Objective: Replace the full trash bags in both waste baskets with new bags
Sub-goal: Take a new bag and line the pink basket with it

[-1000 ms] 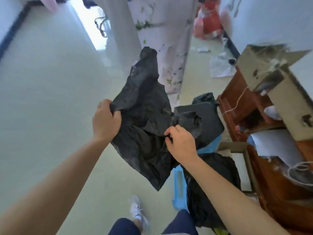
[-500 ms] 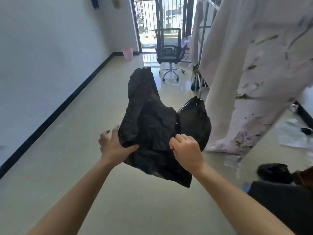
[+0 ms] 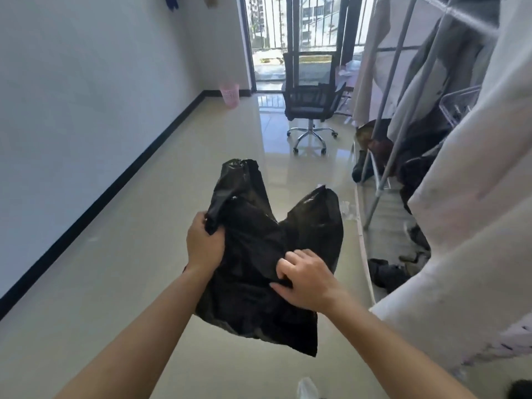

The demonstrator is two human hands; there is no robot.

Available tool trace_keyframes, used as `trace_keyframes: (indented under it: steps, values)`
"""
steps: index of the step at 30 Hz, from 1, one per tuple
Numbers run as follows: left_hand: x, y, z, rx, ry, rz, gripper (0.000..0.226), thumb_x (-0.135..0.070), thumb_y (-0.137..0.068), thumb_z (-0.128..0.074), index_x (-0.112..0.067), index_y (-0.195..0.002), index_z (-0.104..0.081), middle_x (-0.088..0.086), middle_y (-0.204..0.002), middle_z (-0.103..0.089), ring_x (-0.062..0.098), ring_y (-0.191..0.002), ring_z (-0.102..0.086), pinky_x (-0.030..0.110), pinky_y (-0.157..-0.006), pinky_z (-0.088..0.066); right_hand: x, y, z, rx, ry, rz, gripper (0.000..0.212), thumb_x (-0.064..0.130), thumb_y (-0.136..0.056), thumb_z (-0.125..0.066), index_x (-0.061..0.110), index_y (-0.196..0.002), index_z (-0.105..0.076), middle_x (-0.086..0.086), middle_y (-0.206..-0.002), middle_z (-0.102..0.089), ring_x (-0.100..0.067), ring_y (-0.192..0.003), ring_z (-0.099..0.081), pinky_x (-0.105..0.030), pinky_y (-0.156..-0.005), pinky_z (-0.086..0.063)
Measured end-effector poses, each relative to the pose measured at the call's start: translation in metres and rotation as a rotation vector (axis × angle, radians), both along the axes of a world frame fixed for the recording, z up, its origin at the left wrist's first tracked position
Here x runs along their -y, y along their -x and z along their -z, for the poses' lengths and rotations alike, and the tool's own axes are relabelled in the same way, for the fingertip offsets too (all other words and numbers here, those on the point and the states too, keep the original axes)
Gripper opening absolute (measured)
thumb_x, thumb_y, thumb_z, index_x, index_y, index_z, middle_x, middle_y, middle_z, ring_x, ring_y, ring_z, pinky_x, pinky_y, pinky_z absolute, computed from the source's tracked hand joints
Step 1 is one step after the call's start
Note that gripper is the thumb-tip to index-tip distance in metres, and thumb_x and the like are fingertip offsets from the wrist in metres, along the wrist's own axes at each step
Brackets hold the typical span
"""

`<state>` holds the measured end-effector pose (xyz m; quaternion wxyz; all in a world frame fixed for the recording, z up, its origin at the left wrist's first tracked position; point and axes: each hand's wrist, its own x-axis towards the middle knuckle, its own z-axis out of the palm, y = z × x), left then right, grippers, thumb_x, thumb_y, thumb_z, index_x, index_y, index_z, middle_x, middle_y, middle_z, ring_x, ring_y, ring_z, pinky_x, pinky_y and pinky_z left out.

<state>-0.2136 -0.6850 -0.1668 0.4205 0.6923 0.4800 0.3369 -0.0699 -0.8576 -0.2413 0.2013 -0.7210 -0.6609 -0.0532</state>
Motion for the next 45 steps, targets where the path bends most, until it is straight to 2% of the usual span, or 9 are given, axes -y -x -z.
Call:
trace_keyframes:
  steps: [3, 9, 19, 24, 27, 31, 34, 40, 45]
  values:
    - [-0.062, -0.055, -0.018, 0.017, -0.031, 0.019, 0.011, -0.006, -0.088, -0.062, -0.012, -0.094, -0.056, 0.002, -0.084, -0.063, 0.016, -0.074, -0.059, 0.026, -0.065, -0.044, -0.071, -0.053, -0.037, -0.153, -0.121, -0.002, 0.035, 0.058, -0.091, -0.058, 0.023, -0.090, -0.063, 0.009, -0.084, -0.058, -0.012, -0.077, -0.055, -0.024, -0.078, -0.045]
    - [-0.198, -0.124, -0.021, -0.002, -0.075, 0.071, 0.018, 0.001, -0.082, -0.067, -0.013, -0.086, -0.057, 0.007, -0.079, -0.063, 0.015, -0.068, -0.055, 0.024, -0.063, -0.046, -0.259, -0.165, -0.092, -0.651, -0.476, 0.348, 0.032, 0.000, -0.095, -0.048, 0.017, -0.121, -0.057, 0.008, -0.111, -0.045, 0.001, -0.097, -0.049, -0.019, -0.087, -0.044]
    - [-0.497, -0.268, -0.002, 0.070, 0.042, -0.018, 0.025, -0.010, -0.080, -0.076, -0.019, -0.083, -0.053, 0.004, -0.079, -0.063, 0.023, -0.071, -0.059, 0.052, -0.072, -0.053, -0.541, -0.349, -0.047, -0.749, 0.809, 0.094, 0.053, 0.026, -0.094, -0.055, 0.021, -0.146, -0.045, 0.004, -0.133, -0.059, -0.015, -0.119, -0.056, -0.029, -0.105, -0.042]
    - [-0.628, -0.383, -0.026, -0.034, 0.002, 0.084, 0.029, -0.017, -0.082, -0.077, -0.014, -0.088, -0.049, 0.005, -0.084, -0.060, 0.023, -0.075, -0.057, 0.038, -0.065, -0.051, -0.633, -0.444, -0.065, -0.728, 0.792, 0.106, 0.013, 0.034, -0.086, -0.064, 0.026, -0.093, -0.072, 0.009, -0.089, -0.066, -0.012, -0.087, -0.062, -0.018, -0.068, -0.046]
    - [-0.697, -0.464, -0.020, -0.086, 0.045, 0.150, 0.033, -0.022, -0.079, -0.079, -0.018, -0.091, -0.048, 0.004, -0.089, -0.062, 0.025, -0.080, -0.062, 0.040, -0.068, -0.054, -0.693, -0.519, -0.044, -0.703, 0.620, 0.230, 0.011, 0.031, -0.089, -0.063, 0.022, -0.089, -0.069, 0.007, -0.084, -0.061, -0.017, -0.088, -0.059, -0.024, -0.073, -0.044]
    - [-0.794, -0.574, 0.005, -0.283, 0.088, 0.330, 0.087, -0.049, -0.056, -0.090, -0.036, -0.127, -0.041, -0.001, -0.130, -0.055, 0.022, -0.120, -0.055, 0.048, -0.100, -0.050, -0.786, -0.630, -0.016, -0.627, 0.417, 0.333, 0.017, 0.036, -0.093, -0.056, 0.020, -0.090, -0.062, 0.000, -0.092, -0.060, -0.027, -0.094, -0.059, -0.034, -0.083, -0.047]
    - [-0.846, -0.646, 0.003, -0.429, 0.129, 0.352, 0.144, -0.061, -0.050, -0.089, -0.041, -0.151, 0.011, -0.006, -0.161, -0.005, 0.022, -0.149, -0.008, 0.049, -0.120, -0.020, -0.852, -0.703, -0.023, -0.611, 0.433, 0.332, 0.021, 0.034, -0.093, -0.054, 0.018, -0.102, -0.063, -0.007, -0.104, -0.068, -0.028, -0.099, -0.061, -0.037, -0.084, -0.049]
    - [-0.957, -0.760, -0.029, -0.416, -0.444, 0.194, 0.101, -0.052, -0.084, -0.067, -0.029, -0.155, 0.001, 0.003, -0.162, -0.002, 0.023, -0.150, -0.002, 0.054, -0.119, -0.014, -0.996, -0.815, -0.055, -0.572, 0.390, 0.237, 0.016, 0.030, -0.093, -0.062, 0.024, -0.107, -0.066, 0.000, -0.110, -0.067, -0.021, -0.104, -0.063, -0.035, -0.089, -0.050]
    - [-1.082, -0.837, -0.010, -0.880, -0.694, 0.425, 0.079, -0.057, -0.079, -0.067, -0.039, -0.147, -0.032, 0.006, -0.162, 0.004, 0.030, -0.150, 0.013, 0.065, -0.114, 0.000, -1.121, -0.881, -0.055, -0.527, 0.340, 0.087, 0.014, 0.035, -0.095, -0.062, 0.029, -0.107, -0.068, 0.005, -0.102, -0.056, -0.018, -0.093, -0.064, -0.035, -0.086, -0.052]
